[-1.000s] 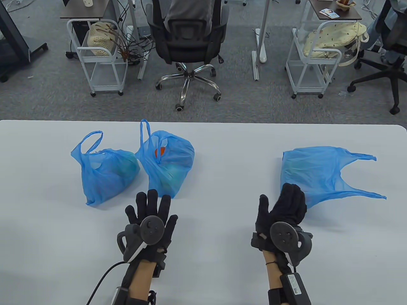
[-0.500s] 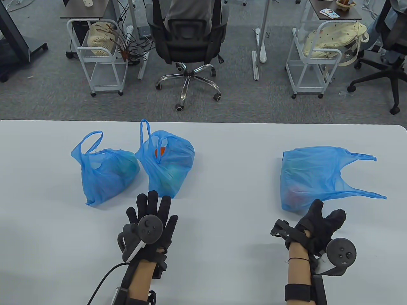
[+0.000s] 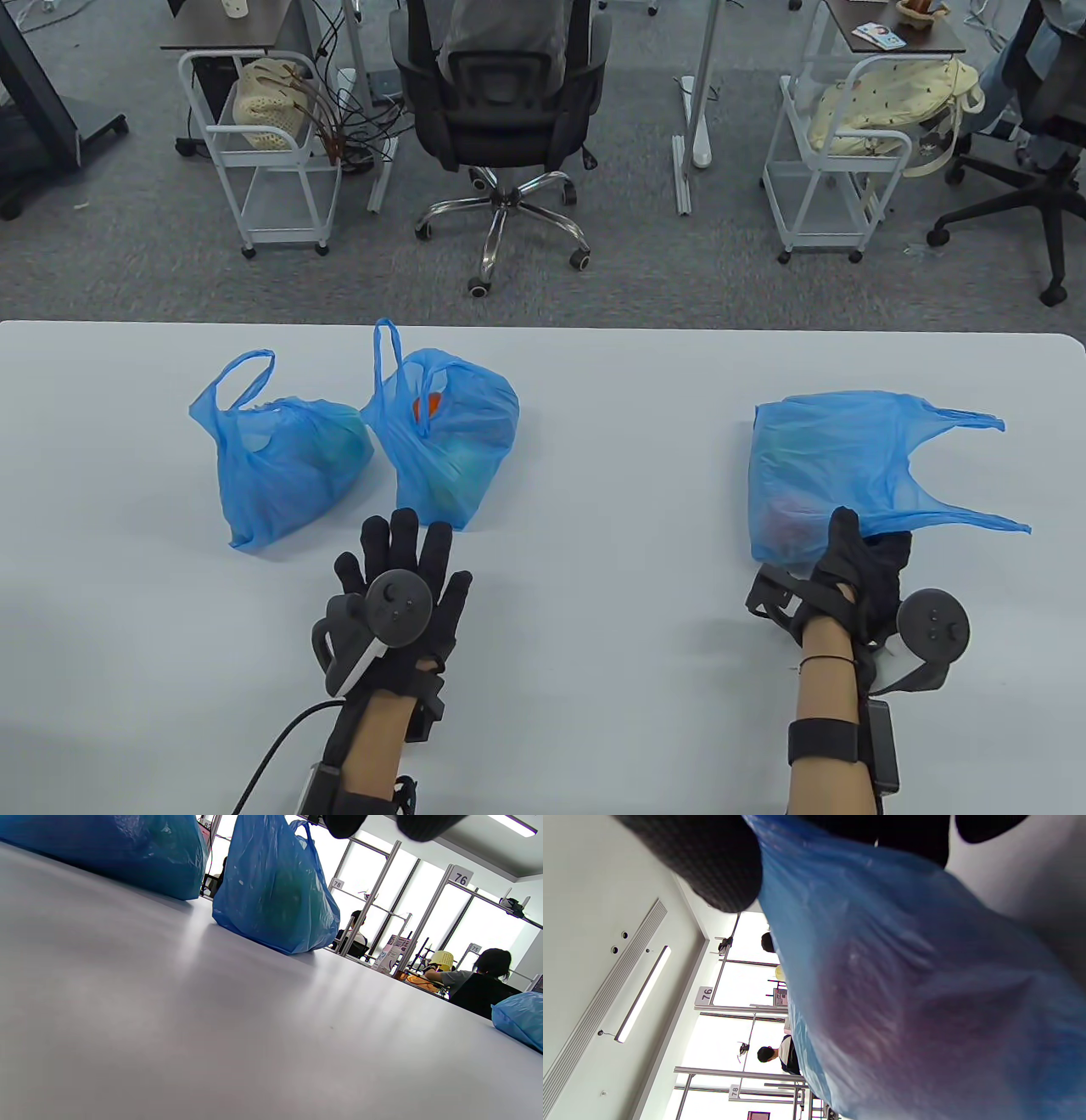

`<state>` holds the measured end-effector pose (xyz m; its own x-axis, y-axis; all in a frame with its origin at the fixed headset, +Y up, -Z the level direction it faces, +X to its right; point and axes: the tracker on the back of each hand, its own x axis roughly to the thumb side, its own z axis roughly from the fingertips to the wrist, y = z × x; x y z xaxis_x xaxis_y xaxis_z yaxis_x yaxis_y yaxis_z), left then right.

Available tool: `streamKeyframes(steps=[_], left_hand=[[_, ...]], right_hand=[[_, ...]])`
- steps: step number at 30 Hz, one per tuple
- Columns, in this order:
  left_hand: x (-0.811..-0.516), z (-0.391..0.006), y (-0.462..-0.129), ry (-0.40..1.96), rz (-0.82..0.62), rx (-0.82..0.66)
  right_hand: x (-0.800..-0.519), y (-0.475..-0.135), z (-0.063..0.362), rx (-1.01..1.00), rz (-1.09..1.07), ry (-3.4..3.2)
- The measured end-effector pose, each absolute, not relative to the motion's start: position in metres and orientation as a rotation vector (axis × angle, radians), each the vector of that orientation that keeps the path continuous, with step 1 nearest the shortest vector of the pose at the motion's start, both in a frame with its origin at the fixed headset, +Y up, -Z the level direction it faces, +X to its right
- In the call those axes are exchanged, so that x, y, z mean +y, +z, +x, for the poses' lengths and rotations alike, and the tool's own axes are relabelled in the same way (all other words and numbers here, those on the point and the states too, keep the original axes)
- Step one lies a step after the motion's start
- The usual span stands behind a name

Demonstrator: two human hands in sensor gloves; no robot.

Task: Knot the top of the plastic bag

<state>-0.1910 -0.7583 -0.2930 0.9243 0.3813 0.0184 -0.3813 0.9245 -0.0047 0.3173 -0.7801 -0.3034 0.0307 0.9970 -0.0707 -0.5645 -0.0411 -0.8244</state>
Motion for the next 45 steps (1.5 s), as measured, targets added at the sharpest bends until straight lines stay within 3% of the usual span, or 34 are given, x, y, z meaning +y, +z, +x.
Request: streamKeyframes(steps=[16, 24, 36, 45], left_hand=[[-0.758, -0.189, -0.292, 0.435, -0.019, -0.03], [-0.754, -0.187, -0.29, 0.462, 0.009, -0.049], [-0.734, -0.179, -0.279, 0.683, 0.163, -0.143], [-0.732, -0.18, -0.276, 0.926, 0.147, -0.183]], right_hand=[[-0.767, -0.303, 0.31, -0.785, -0.583, 1.352], [-0.737, -0.294, 0.295, -0.82, -0.473, 1.45], [-0.692, -0.291, 0.231, -0.696, -0.092, 1.505], [-0.709, -0.299, 0.16, -0.441, 0.143, 1.647]])
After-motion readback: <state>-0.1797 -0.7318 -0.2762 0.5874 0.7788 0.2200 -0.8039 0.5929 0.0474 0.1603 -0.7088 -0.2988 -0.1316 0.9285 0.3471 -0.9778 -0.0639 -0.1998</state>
